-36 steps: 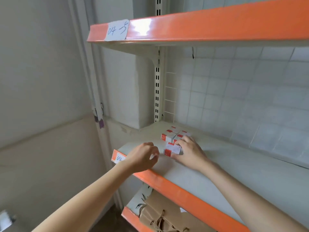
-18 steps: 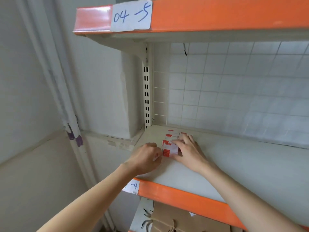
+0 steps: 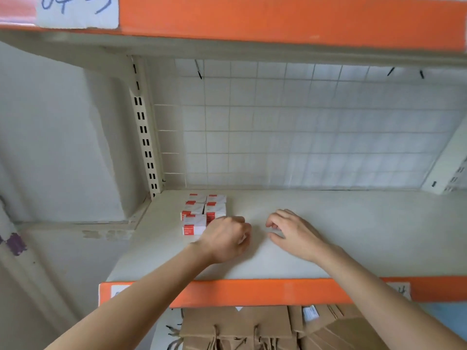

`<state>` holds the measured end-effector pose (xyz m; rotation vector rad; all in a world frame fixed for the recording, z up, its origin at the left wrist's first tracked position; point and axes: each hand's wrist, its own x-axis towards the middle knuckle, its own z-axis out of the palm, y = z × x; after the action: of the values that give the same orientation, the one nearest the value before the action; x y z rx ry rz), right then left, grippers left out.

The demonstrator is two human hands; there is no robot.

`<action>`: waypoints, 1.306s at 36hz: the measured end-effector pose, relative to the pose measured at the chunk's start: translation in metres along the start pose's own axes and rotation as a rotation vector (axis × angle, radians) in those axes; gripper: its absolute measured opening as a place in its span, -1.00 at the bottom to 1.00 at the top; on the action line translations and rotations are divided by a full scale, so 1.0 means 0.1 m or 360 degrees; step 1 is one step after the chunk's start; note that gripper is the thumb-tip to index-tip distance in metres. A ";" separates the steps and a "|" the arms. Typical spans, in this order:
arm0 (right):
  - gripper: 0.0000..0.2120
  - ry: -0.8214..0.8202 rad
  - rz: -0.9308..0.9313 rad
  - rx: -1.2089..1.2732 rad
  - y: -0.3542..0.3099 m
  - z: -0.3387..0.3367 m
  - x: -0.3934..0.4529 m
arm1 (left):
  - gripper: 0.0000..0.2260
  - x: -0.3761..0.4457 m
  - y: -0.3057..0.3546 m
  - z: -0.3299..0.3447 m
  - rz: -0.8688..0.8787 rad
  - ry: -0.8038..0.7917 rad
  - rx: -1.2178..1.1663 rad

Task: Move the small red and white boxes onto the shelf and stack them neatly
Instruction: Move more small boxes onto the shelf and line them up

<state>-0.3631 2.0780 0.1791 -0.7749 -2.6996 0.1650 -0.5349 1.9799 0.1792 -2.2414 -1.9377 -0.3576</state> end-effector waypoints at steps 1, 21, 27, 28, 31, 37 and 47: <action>-0.81 0.0010 0.0037 0.0002 0.09 -0.05 -0.08 | -0.82 0.07 0.08 0.01 0.0029 -0.0004 -0.0008; -0.88 0.0143 0.0489 -0.0259 2.17 -1.28 -2.50 | -0.83 1.65 2.95 0.38 0.0516 0.0090 -0.0179; -0.89 0.0181 0.0720 -0.0217 2.74 -1.63 -3.39 | -0.68 2.04 3.99 0.64 0.0636 0.0100 -0.0241; -0.86 0.0167 0.0761 -0.0212 2.81 -1.69 -3.50 | -0.68 2.08 4.14 0.69 0.0654 0.0073 -0.0215; -0.80 0.0149 0.0860 -0.0216 3.02 -1.84 -3.77 | -0.75 2.21 4.52 0.81 0.0705 0.0029 -0.0231; -0.85 0.0289 0.0991 -0.0142 3.46 -1.95 -4.08 | -0.82 2.66 5.00 0.90 0.0722 -0.0001 -0.0334; -0.78 0.0263 0.1088 -0.0172 4.42 -2.43 -4.28 | -0.80 3.68 5.66 1.27 0.0686 -0.0073 -0.0477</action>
<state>0.2811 2.2285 0.2008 -1.6382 -2.2025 0.1032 0.0828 2.2792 0.1817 -2.7926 -1.4341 -0.5664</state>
